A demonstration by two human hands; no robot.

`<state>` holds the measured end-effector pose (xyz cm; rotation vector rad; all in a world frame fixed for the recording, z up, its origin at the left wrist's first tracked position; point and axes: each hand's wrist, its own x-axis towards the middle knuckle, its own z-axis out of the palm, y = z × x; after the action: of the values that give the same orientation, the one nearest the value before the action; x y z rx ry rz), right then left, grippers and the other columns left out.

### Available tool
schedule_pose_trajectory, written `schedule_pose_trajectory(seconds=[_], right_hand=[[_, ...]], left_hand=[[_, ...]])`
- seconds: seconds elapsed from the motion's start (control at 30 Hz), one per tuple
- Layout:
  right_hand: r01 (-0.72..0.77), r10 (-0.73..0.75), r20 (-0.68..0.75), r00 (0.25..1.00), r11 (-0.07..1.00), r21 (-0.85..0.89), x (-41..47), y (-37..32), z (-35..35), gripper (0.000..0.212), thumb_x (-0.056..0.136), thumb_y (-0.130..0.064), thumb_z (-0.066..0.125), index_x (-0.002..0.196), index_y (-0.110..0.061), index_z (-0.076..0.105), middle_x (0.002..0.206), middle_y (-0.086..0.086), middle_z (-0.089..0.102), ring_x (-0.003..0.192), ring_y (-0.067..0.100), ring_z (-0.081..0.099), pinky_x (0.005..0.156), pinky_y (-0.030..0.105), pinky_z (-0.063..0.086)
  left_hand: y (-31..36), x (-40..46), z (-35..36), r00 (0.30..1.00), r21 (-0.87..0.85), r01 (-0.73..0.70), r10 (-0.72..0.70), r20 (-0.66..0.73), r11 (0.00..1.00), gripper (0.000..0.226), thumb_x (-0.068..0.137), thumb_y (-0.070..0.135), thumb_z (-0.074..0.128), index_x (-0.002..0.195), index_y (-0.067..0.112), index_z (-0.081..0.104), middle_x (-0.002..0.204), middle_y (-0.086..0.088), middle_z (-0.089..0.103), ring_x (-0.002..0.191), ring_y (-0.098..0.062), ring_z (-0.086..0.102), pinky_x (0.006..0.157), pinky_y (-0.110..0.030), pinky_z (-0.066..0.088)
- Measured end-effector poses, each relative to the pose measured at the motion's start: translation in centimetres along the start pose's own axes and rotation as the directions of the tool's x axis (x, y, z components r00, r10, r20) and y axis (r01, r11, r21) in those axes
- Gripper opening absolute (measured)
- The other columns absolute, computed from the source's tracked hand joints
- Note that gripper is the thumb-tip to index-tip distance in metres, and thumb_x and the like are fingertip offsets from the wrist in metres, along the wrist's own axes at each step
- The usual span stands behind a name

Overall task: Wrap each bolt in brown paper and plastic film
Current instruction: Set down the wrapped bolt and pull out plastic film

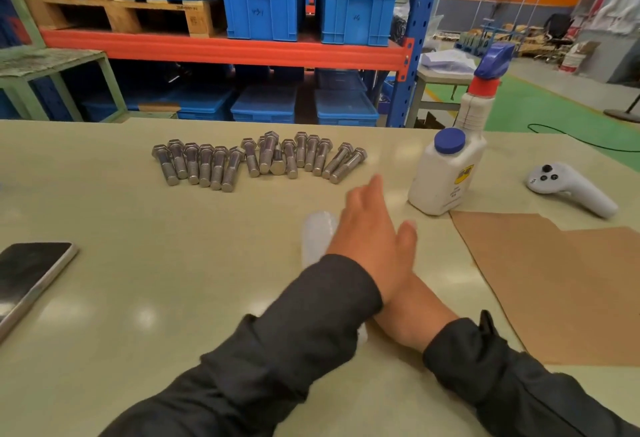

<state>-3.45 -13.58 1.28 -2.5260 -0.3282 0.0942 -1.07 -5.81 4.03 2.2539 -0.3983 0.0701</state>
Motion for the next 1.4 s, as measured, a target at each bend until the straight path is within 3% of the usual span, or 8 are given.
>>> schedule_pose_trajectory(seconds=[0.27,0.4,0.53,0.6,0.83,1.03,1.23,1.4], right_hand=[[0.045,0.004,0.119,0.993,0.911,-0.41,-0.1,2.3,1.4,0.059,0.1,-0.045,0.018,0.148,-0.026,-0.01,0.155,-0.009,-0.017,0.14,0.005,-0.019,0.111,0.025,-0.014],[0.002,0.051,0.126,0.991,0.921,-0.39,0.3,2.7,1.8,0.063,0.094,-0.056,0.007,0.148,-0.027,-0.011,0.155,-0.011,-0.018,0.14,0.004,-0.02,0.111,0.024,-0.015],[0.0,0.058,0.135,0.989,0.917,-0.399,0.3,2.7,1.7,0.063,0.094,-0.056,0.007,0.147,-0.028,-0.012,0.154,-0.011,-0.019,0.14,0.004,-0.021,0.11,0.023,-0.016],[-0.004,0.066,0.14,0.988,0.918,-0.397,0.3,2.6,1.7,0.063,0.095,-0.056,0.008,0.147,-0.028,-0.013,0.154,-0.011,-0.02,0.139,0.004,-0.022,0.109,0.024,-0.017],[-0.007,0.073,0.148,0.986,0.917,-0.399,0.3,2.7,1.5,0.065,0.094,-0.059,0.009,0.147,-0.028,-0.012,0.154,-0.012,-0.02,0.139,0.004,-0.021,0.11,0.024,-0.016],[-0.038,0.111,0.152,0.982,0.909,-0.416,-0.9,4.4,0.2,0.066,0.091,-0.061,0.006,0.146,-0.03,-0.016,0.151,-0.017,-0.023,0.132,-0.003,-0.026,0.109,0.022,-0.016],[-0.076,0.157,0.159,0.975,0.901,-0.427,-1.7,5.9,-1.3,0.075,0.08,-0.066,0.0,0.145,-0.033,-0.016,0.15,-0.019,-0.023,0.137,0.002,-0.025,0.111,0.023,-0.014],[-0.093,0.169,0.145,0.975,0.901,-0.424,-1.8,6.1,-1.2,0.068,0.09,-0.062,0.007,0.146,-0.03,-0.015,0.152,-0.016,-0.022,0.138,0.005,-0.024,0.112,0.024,-0.013]], left_hand=[[-4.6,-2.1,-3.0,0.947,0.661,-0.204,-0.024,0.319,0.722,0.067,0.091,0.061,0.024,0.148,0.029,0.01,0.157,0.001,0.002,0.143,-0.014,-0.004,0.113,-0.034,-0.007],[-8.6,-4.9,-9.7,0.946,0.558,-0.028,-0.159,0.284,0.83,0.062,0.094,0.048,0.036,0.147,0.032,0.009,0.155,0.009,-0.01,0.141,-0.004,-0.008,0.108,-0.014,-0.001],[-11.0,-7.2,-13.8,0.88,0.538,0.411,-0.475,-0.022,0.736,0.033,0.097,0.031,0.035,0.123,0.019,0.05,0.127,-0.004,0.056,0.112,-0.019,0.052,0.087,-0.023,0.036],[-10.7,-6.9,-13.1,0.845,0.501,0.521,-0.502,-0.187,0.691,0.032,0.096,0.03,0.035,0.116,0.014,0.053,0.12,-0.011,0.058,0.104,-0.026,0.055,0.083,-0.029,0.039],[-8.5,-5.7,-8.4,0.942,0.545,0.331,-0.299,-0.149,0.77,0.074,0.081,0.064,0.047,0.142,0.037,0.016,0.148,0.002,0.004,0.133,-0.025,0.021,0.101,-0.037,0.035],[-10.3,-6.3,-11.5,0.937,0.033,0.343,-0.339,-0.082,0.939,0.049,0.088,0.028,0.058,0.124,0.051,0.035,0.137,0.004,0.034,0.106,-0.018,0.043,0.073,-0.026,0.039],[-9.9,-6.3,-10.7,0.96,0.057,0.277,-0.275,-0.047,0.959,0.04,0.097,0.009,0.036,0.105,0.046,0.049,0.144,-0.002,0.04,0.136,-0.014,0.029,0.103,-0.022,0.022],[-9.9,-7.8,-10.2,0.948,0.324,0.314,-0.314,-0.054,0.892,0.065,0.082,0.049,0.057,0.139,0.045,0.025,0.153,-0.001,0.022,0.14,-0.015,0.021,0.107,-0.029,0.024]])
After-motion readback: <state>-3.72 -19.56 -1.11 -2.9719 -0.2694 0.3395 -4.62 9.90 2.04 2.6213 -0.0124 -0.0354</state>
